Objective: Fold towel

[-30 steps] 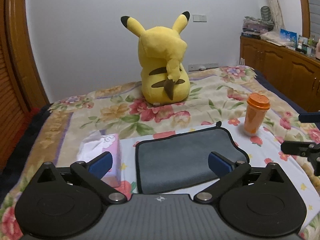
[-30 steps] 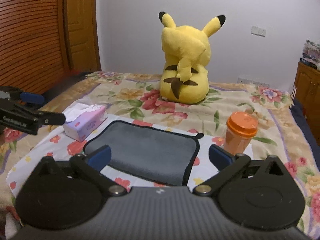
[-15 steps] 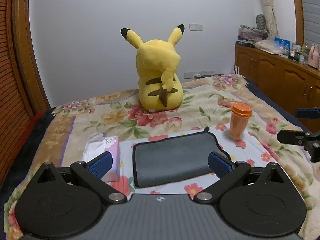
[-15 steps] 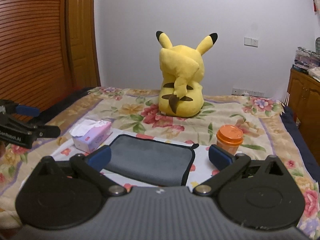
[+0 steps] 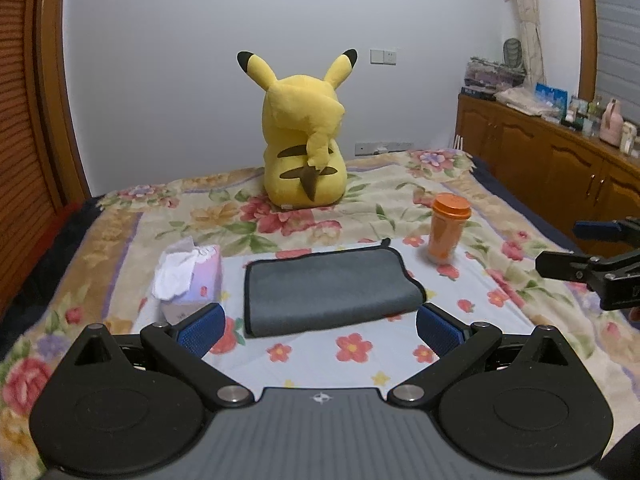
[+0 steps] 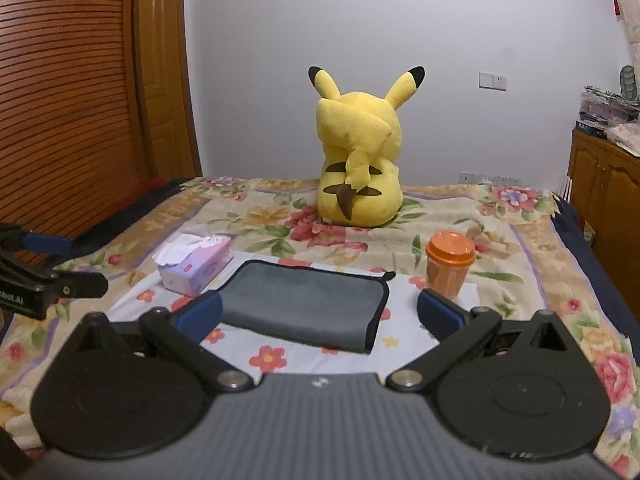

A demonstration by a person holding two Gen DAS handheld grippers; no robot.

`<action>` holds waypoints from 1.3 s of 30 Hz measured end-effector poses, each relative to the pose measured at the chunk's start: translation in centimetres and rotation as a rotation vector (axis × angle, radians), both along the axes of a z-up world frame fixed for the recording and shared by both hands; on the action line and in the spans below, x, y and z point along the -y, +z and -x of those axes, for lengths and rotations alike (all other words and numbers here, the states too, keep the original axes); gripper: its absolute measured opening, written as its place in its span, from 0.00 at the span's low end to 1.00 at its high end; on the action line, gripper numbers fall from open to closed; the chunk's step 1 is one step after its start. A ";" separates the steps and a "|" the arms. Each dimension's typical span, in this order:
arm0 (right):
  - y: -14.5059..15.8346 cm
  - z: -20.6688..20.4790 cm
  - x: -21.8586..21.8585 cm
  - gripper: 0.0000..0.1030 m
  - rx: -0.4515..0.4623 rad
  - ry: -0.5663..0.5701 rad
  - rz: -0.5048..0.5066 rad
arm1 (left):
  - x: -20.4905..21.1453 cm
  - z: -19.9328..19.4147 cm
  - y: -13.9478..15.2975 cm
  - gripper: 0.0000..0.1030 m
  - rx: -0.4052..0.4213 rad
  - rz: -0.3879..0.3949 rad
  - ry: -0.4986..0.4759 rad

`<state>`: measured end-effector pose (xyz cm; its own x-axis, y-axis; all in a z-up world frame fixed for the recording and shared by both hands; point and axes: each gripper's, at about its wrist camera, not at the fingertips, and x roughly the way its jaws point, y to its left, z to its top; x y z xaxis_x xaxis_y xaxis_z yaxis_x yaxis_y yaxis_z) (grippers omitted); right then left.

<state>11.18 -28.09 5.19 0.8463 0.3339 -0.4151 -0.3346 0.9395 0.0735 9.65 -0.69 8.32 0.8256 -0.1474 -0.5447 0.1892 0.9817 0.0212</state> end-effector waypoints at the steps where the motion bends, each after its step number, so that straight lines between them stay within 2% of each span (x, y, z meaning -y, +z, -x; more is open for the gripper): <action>1: -0.1 0.2 0.1 1.00 0.000 0.000 0.000 | 0.1 0.4 -0.2 1.00 -0.003 0.010 -0.001; 7: -0.3 1.8 0.3 1.00 0.004 -0.006 -0.005 | 1.2 2.2 -0.9 1.00 0.009 -0.028 -0.007; 13: -0.9 3.0 0.7 1.00 0.005 -0.019 -0.020 | 1.2 3.4 -2.0 1.00 0.001 -0.020 0.013; 21: -3.2 4.0 1.0 1.00 -0.009 -0.052 -0.033 | 0.7 4.4 -4.0 1.00 -0.030 0.005 0.043; 30: -5.7 5.0 0.6 1.00 -0.027 -0.066 -0.036 | 0.8 5.1 -6.4 1.00 -0.057 -0.023 0.046; 39: -8.2 5.6 -0.4 1.00 -0.050 -0.065 -0.034 | 1.0 5.4 -8.9 1.00 -0.097 -0.006 0.048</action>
<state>5.59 -27.72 -3.00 0.8451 0.2936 -0.4469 -0.2681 0.9558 0.1210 4.28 -1.69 -0.59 0.7751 -0.1051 -0.6231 0.1432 0.9896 0.0111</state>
